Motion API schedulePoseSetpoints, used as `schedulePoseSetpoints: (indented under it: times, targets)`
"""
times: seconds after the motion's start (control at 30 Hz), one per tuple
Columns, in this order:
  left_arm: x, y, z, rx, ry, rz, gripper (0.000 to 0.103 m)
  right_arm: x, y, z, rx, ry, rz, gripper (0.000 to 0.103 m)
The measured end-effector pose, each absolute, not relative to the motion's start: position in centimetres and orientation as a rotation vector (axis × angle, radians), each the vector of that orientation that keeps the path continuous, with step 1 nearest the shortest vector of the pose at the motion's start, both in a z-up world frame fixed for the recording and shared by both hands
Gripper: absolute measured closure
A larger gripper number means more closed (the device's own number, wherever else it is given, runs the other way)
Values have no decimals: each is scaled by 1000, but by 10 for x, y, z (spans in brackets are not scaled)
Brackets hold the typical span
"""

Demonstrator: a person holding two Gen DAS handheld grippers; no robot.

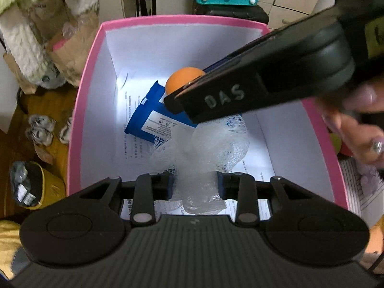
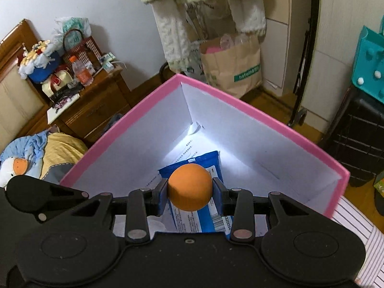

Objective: Organize soft objects
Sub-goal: 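Carry the mesh puff and orange ball over the box and open both tools, then lift both tools away from the pink box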

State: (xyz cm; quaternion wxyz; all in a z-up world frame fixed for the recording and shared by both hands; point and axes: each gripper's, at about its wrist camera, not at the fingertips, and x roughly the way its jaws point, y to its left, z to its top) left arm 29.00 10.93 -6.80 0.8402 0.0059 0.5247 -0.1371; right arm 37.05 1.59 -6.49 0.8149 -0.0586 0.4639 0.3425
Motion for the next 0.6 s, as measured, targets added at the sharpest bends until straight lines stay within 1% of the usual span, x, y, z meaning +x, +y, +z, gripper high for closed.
schedulePoseSetpoints:
  times: [0.03, 0.13, 0.17, 0.2, 0.27, 0.53, 0.6]
  targets:
    - [292, 111, -70, 3, 1115, -288, 69, 373, 18, -68, -126, 996, 730, 58]
    - [296, 112, -71, -19, 1122, -280, 62, 378, 23, -74, -122, 1016, 723, 58]
    - [296, 112, -71, -23, 1125, -278, 58, 381, 23, -75, -120, 1018, 723, 58]
    - [295, 113, -70, -28, 1129, -277, 51, 382, 22, -76, -114, 1020, 724, 55]
    - [294, 112, -68, -28, 1136, -263, 40, 383, 18, -75, -84, 1018, 727, 51]
    - [273, 106, -56, 71, 1086, -271, 38, 369, -4, -56, -32, 978, 749, 51]
    - [264, 105, -50, 78, 1066, -273, 35, 360, -12, -50, -36, 965, 748, 51]
